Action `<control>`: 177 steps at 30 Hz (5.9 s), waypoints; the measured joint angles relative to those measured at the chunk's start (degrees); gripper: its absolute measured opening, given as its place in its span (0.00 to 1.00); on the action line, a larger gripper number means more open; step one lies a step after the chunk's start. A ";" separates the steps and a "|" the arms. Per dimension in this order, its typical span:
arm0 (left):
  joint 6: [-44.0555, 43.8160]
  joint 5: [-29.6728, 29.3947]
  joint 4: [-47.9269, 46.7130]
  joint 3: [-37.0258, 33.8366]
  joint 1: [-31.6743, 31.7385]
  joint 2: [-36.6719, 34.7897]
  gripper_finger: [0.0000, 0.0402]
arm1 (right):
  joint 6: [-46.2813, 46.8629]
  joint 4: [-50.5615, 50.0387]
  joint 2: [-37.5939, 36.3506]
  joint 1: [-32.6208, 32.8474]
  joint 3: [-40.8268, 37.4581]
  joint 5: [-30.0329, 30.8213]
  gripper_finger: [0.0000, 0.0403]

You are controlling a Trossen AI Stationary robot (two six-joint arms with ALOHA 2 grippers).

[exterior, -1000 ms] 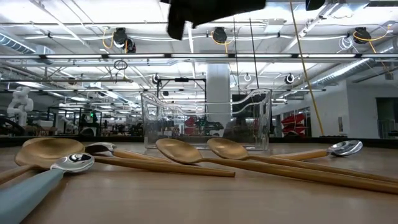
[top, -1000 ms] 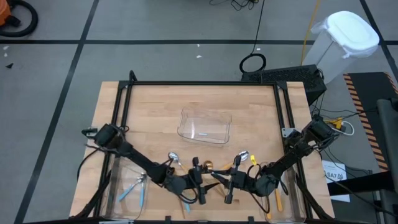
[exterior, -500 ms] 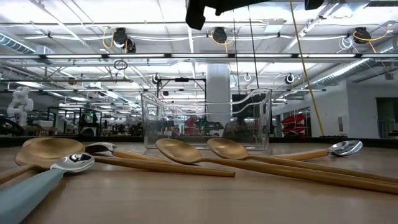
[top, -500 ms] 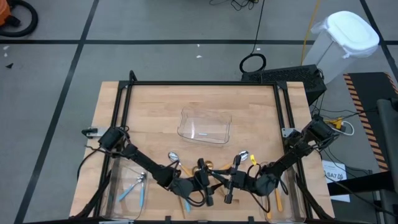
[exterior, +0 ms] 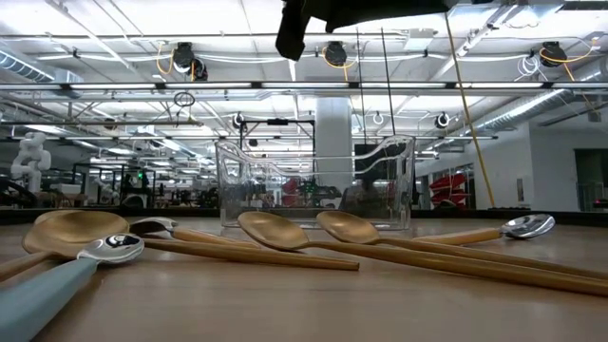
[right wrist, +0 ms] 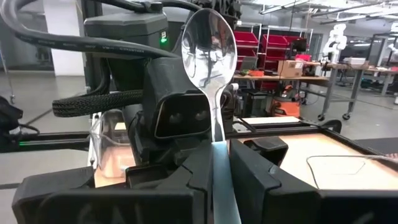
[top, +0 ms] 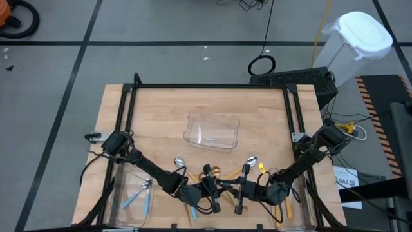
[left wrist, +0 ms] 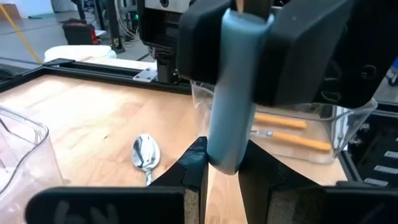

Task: Sort silverware by color (type)
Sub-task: Put the blue spoon into the bottom left transparent bin

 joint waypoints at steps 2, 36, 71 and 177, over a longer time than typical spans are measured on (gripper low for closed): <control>0.12 0.13 -0.50 0.02 -0.18 0.00 0.14 | -0.78 0.08 0.00 0.25 0.00 0.07 0.09; 1.71 24.25 -9.56 0.35 0.33 0.09 0.14 | 24.44 -28.81 -7.23 1.92 0.08 -16.46 0.33; 1.38 9.00 -19.84 7.08 -2.23 0.09 0.56 | 18.66 -23.98 -8.00 0.13 0.00 -22.88 0.05; -95.41 23.19 -107.97 15.63 -32.16 -13.88 0.12 | 10.69 -20.05 -10.62 12.97 0.04 1.27 0.35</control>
